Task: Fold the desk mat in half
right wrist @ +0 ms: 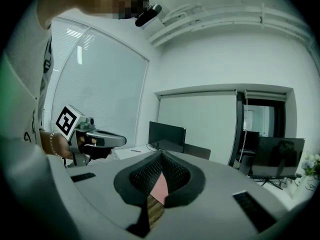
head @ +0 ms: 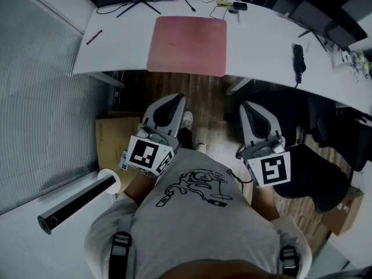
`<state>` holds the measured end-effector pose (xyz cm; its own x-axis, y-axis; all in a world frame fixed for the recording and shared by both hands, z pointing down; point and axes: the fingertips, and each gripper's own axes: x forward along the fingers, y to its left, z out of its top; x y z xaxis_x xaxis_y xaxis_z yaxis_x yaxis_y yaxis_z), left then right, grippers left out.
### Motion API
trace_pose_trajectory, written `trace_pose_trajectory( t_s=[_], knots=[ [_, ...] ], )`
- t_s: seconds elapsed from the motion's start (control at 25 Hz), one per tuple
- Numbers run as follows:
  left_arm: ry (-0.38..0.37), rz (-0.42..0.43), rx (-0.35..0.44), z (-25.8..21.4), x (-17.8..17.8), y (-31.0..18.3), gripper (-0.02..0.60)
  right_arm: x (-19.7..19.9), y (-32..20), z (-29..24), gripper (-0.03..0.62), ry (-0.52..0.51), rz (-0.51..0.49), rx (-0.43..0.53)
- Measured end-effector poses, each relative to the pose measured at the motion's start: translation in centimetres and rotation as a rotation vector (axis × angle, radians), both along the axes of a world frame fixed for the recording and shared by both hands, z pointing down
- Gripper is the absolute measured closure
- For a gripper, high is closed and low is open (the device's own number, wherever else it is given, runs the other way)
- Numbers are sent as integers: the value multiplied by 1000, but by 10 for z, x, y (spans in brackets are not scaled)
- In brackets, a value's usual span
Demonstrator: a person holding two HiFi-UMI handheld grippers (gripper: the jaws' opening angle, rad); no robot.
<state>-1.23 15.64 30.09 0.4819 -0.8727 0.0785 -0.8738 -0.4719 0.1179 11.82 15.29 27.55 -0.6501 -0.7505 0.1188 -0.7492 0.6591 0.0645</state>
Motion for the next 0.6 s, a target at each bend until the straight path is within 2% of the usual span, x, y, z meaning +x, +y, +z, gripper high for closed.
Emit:
trace_pose_trajectory(
  t_s=[0.6],
  knots=[
    [-2,5,15,-8,-68,-110,560,-70,-110,-9,588,11,1,11]
  ],
)
